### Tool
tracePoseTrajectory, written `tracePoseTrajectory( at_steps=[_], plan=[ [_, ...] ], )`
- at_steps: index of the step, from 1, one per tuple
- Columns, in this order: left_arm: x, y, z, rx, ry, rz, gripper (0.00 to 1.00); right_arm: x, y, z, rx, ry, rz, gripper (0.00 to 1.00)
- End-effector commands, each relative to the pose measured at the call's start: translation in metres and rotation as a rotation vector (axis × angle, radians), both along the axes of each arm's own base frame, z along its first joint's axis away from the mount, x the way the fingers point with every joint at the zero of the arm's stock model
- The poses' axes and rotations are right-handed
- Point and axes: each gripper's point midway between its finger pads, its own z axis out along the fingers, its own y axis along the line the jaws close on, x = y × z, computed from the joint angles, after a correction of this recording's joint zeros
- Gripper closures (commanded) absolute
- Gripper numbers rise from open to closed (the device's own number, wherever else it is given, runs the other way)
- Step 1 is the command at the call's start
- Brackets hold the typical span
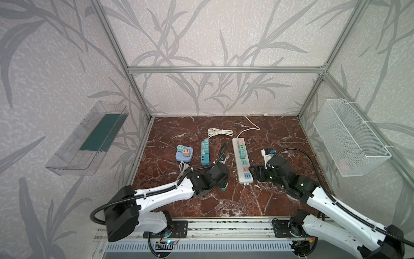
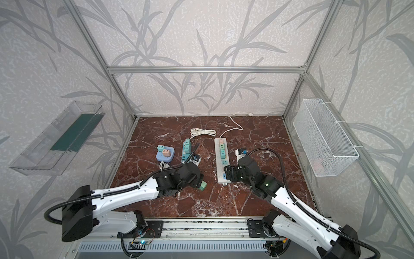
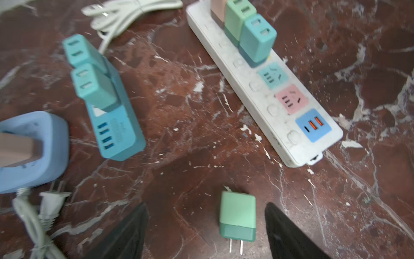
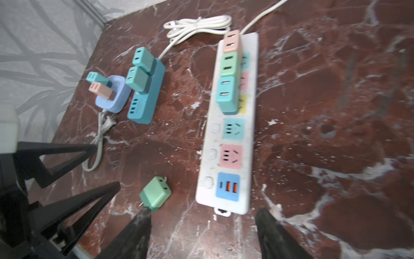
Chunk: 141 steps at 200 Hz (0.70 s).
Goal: Insert the plug
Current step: 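Grasp the light green adapter with the left gripper while right gripper waits, then hand the light green adapter from the left gripper into the right gripper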
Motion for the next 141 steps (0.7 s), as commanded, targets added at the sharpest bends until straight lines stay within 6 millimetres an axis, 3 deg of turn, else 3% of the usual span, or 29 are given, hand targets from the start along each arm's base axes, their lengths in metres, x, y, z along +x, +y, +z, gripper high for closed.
tracePoseTrajectory(
  at_steps=[1, 79, 117, 141],
  plan=[
    [-0.026, -0.006, -0.025, 0.105, 0.190, -0.130, 0.16, -0.009, -0.015, -0.020, -0.073, 0.045, 0.015, 0.26],
    [-0.021, -0.010, -0.076, 0.280, 0.300, -0.127, 0.21, -0.012, -0.012, -0.031, -0.072, 0.061, 0.049, 0.25],
    [-0.026, -0.009, -0.093, 0.308, 0.346, -0.126, 0.29, -0.014, -0.013, -0.034, -0.074, 0.064, 0.048, 0.25],
    [-0.028, -0.007, -0.097, 0.316, 0.358, -0.125, 0.42, -0.014, -0.013, -0.033, -0.073, 0.061, 0.046, 0.25]
  ],
)
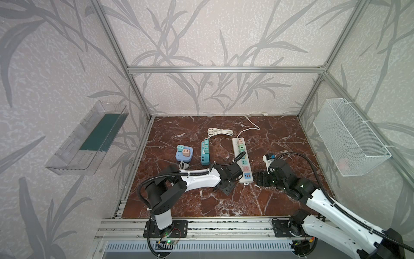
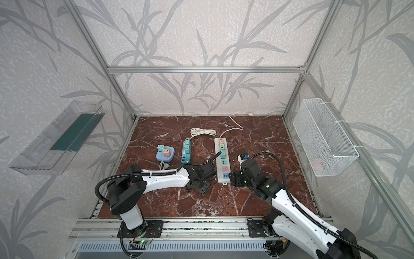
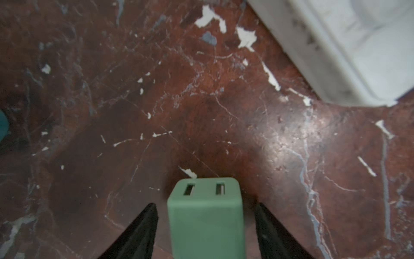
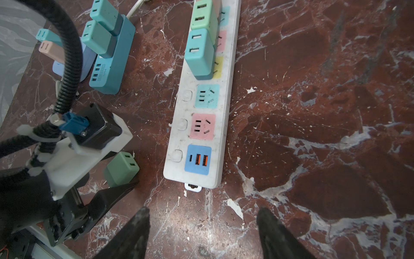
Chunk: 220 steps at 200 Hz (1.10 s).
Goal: Insert the plug
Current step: 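Hand the light green adapter from the left gripper into the right gripper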
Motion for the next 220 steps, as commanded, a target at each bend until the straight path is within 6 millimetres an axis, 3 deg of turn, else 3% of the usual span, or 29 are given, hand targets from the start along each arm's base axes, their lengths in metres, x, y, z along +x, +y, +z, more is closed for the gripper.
tracePoseTrajectory(
  at_steps=[1, 30, 57, 82, 109, 130, 146, 185, 220],
  plan=[
    [-0.006, 0.007, -0.006, 0.042, 0.039, -0.006, 0.42, 0.000, -0.002, 0.001, 0.001, -0.012, 0.002, 0.25],
    [-0.009, 0.008, -0.005, 0.037, 0.048, -0.009, 0.64, 0.000, -0.001, 0.005, 0.006, -0.015, 0.005, 0.25],
    [-0.008, 0.005, 0.008, -0.015, 0.013, -0.024, 0.71, -0.001, 0.000, 0.011, 0.016, -0.021, 0.009, 0.26],
    [-0.003, -0.012, 0.037, -0.186, -0.088, -0.073, 0.72, -0.003, 0.006, 0.018, 0.046, -0.014, 0.034, 0.27],
    [-0.003, -0.041, 0.081, -0.520, -0.285, -0.190, 0.77, -0.008, 0.026, 0.026, 0.106, 0.023, 0.118, 0.31],
    [0.001, -0.047, 0.116, -0.743, -0.519, -0.233, 0.81, -0.010, 0.034, 0.033, 0.116, 0.026, 0.152, 0.41],
    [-0.003, -0.049, 0.130, -0.831, -0.648, -0.306, 0.83, -0.011, 0.043, 0.039, 0.123, 0.016, 0.180, 0.49],
    [-0.013, -0.062, 0.120, -0.810, -0.731, -0.461, 0.83, -0.022, 0.076, 0.049, 0.169, 0.042, 0.317, 0.58],
    [-0.021, -0.069, 0.119, -0.843, -0.732, -0.489, 0.83, -0.031, 0.095, 0.036, 0.149, 0.115, 0.403, 0.47]
  ],
)
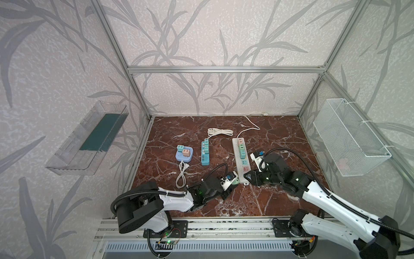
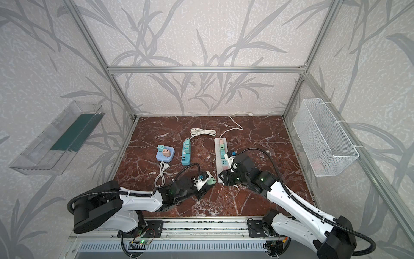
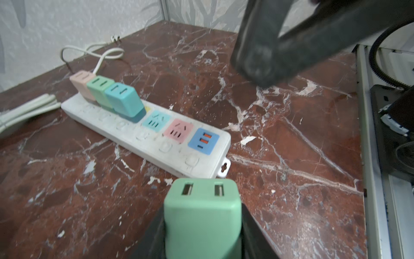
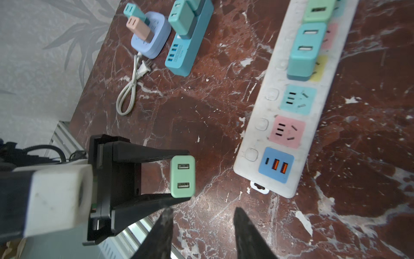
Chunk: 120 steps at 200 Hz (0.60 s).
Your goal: Insert the plug
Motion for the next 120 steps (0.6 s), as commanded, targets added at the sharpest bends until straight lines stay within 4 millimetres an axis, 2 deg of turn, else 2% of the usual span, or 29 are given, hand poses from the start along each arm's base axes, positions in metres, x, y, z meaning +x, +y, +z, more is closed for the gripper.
tracePoseTrajectory(
  at_steps=[1, 21, 41, 65, 90, 103, 120],
  plan=[
    [-0.004, -0.012, 0.030, -0.097, -0.110, -0.054, 0.83, -0.008, 0.018, 0.003, 0.020, 0.016, 0.094, 0.47],
    [-0.006, -0.014, 0.028, -0.096, -0.107, -0.060, 0.83, -0.014, 0.030, -0.004, 0.026, 0.034, 0.146, 0.44],
    [-0.007, -0.013, 0.030, -0.109, -0.110, -0.062, 0.83, -0.012, 0.033, -0.016, 0.007, 0.057, 0.141, 0.45],
    [-0.009, -0.012, 0.030, -0.110, -0.113, -0.066, 0.83, -0.010, 0.036, -0.020, 0.020, 0.064, 0.132, 0.55],
    [-0.009, -0.012, 0.029, -0.105, -0.112, -0.066, 0.82, -0.009, 0.039, -0.014, 0.046, 0.056, 0.125, 0.75],
    [-0.008, -0.011, 0.028, -0.104, -0.110, -0.055, 0.73, -0.010, 0.040, -0.012, 0.057, 0.057, 0.131, 0.84],
    [-0.003, -0.008, 0.028, -0.103, -0.107, -0.022, 0.46, -0.009, 0.039, -0.008, 0.061, 0.045, 0.119, 0.91]
  ],
)
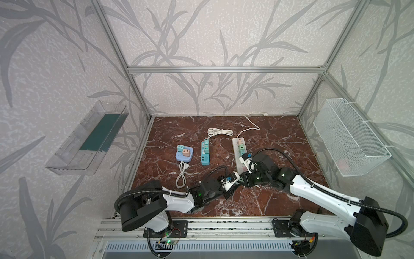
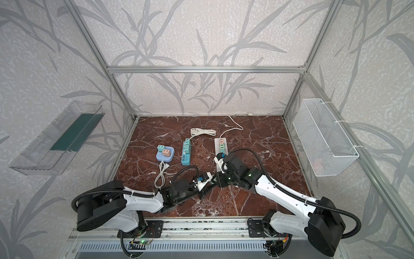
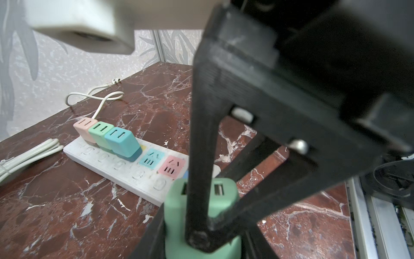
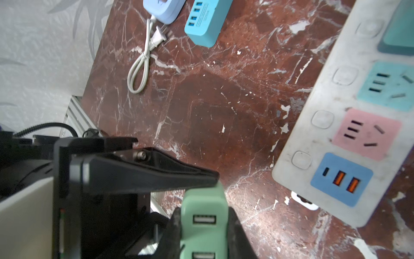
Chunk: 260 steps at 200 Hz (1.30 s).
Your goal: Insert the plug
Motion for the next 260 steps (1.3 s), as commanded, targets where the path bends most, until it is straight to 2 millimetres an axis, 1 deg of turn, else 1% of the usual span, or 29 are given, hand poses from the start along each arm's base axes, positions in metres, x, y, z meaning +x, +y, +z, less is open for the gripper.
tracePoseTrajectory(
  at_steps=[1, 7, 11, 13, 15, 18, 37, 54, 74, 86, 100, 109, 121, 143, 164, 190, 211, 223, 250, 260],
  plan=[
    [0.001, 0.001, 0.007, -0.024, -0.023, 0.014, 0.43, 0.000, 0.005, 0.013, 0.043, -0.038, 0.016, 0.91],
    [0.003, 0.003, 0.007, -0.030, -0.018, 0.035, 0.27, 0.002, 0.003, 0.015, 0.038, -0.051, 0.003, 0.92],
    [0.005, 0.005, 0.008, -0.034, -0.015, 0.052, 0.14, 0.004, 0.000, 0.015, 0.028, -0.065, -0.009, 0.92],
    [0.006, 0.006, 0.008, -0.038, -0.012, 0.061, 0.06, 0.006, -0.001, 0.016, 0.020, -0.073, -0.017, 0.92],
    [0.008, 0.008, 0.008, -0.042, -0.010, 0.073, 0.02, 0.008, -0.003, 0.017, 0.014, -0.083, -0.026, 0.92],
    [0.010, 0.010, 0.008, -0.047, -0.005, 0.092, 0.01, 0.010, -0.005, 0.017, 0.003, -0.096, -0.039, 0.92],
    [0.022, 0.032, 0.013, -0.129, 0.020, 0.227, 0.01, 0.032, -0.022, 0.027, -0.097, -0.207, -0.116, 0.93],
    [0.036, 0.061, 0.016, -0.242, 0.075, 0.402, 0.01, 0.055, -0.033, 0.031, -0.193, -0.293, -0.179, 0.93],
    [0.044, 0.093, 0.012, -0.324, 0.153, 0.561, 0.01, 0.080, -0.041, 0.031, -0.292, -0.374, -0.239, 0.93],
    [0.045, 0.107, 0.007, -0.318, 0.194, 0.629, 0.01, 0.093, -0.046, 0.034, -0.334, -0.416, -0.283, 0.93],
    [0.043, 0.117, 0.003, -0.275, 0.236, 0.671, 0.01, 0.105, -0.049, 0.038, -0.334, -0.450, -0.310, 0.93],
    [0.041, 0.124, 0.004, -0.242, 0.250, 0.693, 0.01, 0.110, -0.050, 0.035, -0.342, -0.447, -0.313, 0.93],
    [0.041, 0.139, 0.008, -0.210, 0.253, 0.751, 0.01, 0.118, -0.052, 0.028, -0.373, -0.437, -0.314, 0.93],
    [0.040, 0.170, 0.017, -0.231, 0.225, 0.849, 0.01, 0.126, -0.056, 0.007, -0.405, -0.394, -0.324, 0.94],
    [0.036, 0.187, 0.022, -0.295, 0.208, 0.871, 0.01, 0.132, -0.059, -0.008, -0.410, -0.366, -0.340, 0.95],
    [0.033, 0.205, 0.027, -0.328, 0.171, 0.899, 0.01, 0.139, -0.056, -0.018, -0.402, -0.343, -0.354, 0.96],
    [0.031, 0.211, 0.034, -0.332, 0.141, 0.897, 0.01, 0.144, -0.054, -0.025, -0.410, -0.332, -0.358, 0.96],
    [0.030, 0.215, 0.038, -0.335, 0.128, 0.902, 0.01, 0.145, -0.053, -0.033, -0.421, -0.312, -0.354, 0.97],
    [0.028, 0.223, 0.042, -0.352, 0.120, 0.914, 0.01, 0.144, -0.054, -0.043, -0.432, -0.280, -0.368, 0.97],
    [0.027, 0.224, 0.039, -0.340, 0.120, 0.915, 0.01, 0.144, -0.055, -0.047, -0.437, -0.271, -0.372, 0.97]
  ],
)
